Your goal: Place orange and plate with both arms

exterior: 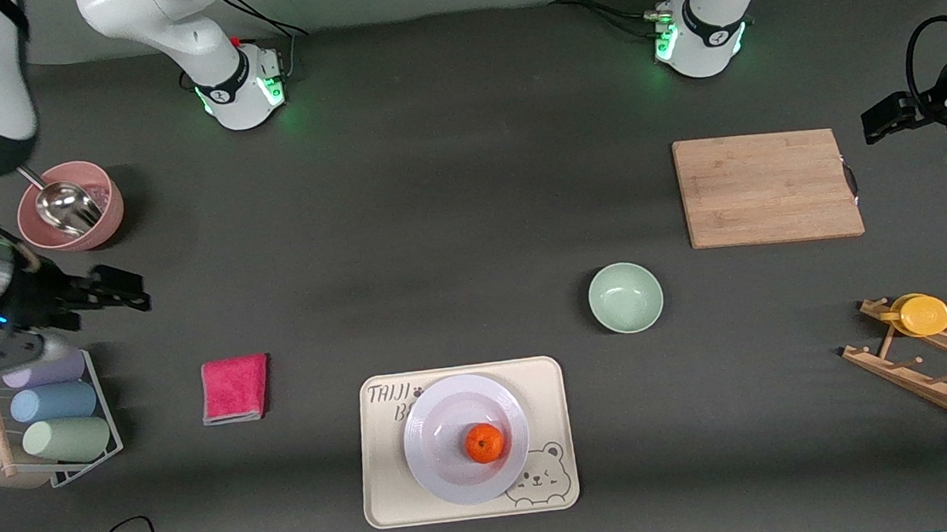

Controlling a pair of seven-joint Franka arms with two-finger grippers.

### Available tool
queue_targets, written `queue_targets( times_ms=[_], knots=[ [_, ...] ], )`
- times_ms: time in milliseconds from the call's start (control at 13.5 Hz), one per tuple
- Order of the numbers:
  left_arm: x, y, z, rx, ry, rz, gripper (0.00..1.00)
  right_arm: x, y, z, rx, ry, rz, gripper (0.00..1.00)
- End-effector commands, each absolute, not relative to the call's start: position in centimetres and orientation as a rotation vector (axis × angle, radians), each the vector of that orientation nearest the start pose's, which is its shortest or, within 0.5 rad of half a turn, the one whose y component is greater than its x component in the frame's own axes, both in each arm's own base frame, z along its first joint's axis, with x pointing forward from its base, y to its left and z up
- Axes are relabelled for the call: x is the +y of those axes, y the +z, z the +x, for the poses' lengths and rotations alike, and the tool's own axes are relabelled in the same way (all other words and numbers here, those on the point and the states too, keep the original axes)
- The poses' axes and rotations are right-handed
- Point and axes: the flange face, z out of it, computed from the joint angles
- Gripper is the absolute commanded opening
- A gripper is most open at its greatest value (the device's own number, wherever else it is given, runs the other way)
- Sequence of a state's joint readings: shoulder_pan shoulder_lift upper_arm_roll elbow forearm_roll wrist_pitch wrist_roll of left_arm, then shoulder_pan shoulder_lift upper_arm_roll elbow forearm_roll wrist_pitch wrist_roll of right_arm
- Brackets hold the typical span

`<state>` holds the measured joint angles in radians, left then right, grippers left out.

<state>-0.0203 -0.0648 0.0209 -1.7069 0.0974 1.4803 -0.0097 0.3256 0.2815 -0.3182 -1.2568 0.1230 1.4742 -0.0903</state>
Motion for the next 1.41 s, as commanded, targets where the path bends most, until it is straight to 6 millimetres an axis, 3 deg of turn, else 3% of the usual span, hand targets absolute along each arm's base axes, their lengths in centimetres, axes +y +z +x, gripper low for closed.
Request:
queue_targets(
  times_ms=[0, 148, 222, 444, 667, 1333],
  knots=[
    [1.2, 58.8, 51.4, -0.026, 0.279, -3.020, 1.00, 2.3, 61.2, 59.7, -0.097, 0.136, -3.107, 1.00],
    [1.1, 59.0, 51.3, -0.027, 0.277, -3.019, 1.00, -0.2, 60.2, 58.7, -0.044, 0.155, -3.084, 1.00],
    [1.1, 59.1, 51.3, -0.027, 0.275, -3.021, 1.00, -0.3, 59.6, 58.7, -0.049, 0.137, -3.071, 1.00],
    [1.3, 59.4, 51.4, -0.032, 0.266, -3.026, 1.00, 1.4, 57.9, 57.0, -0.082, 0.115, -3.110, 1.00],
    [1.2, 59.4, 51.4, -0.032, 0.269, -3.027, 1.00, 1.3, 56.9, 54.6, -0.074, 0.060, -3.118, 1.00],
    [1.2, 59.5, 51.3, -0.030, 0.271, -3.025, 1.00, 1.4, 57.9, 55.6, -0.098, 0.019, -3.171, 1.00]
  ],
)
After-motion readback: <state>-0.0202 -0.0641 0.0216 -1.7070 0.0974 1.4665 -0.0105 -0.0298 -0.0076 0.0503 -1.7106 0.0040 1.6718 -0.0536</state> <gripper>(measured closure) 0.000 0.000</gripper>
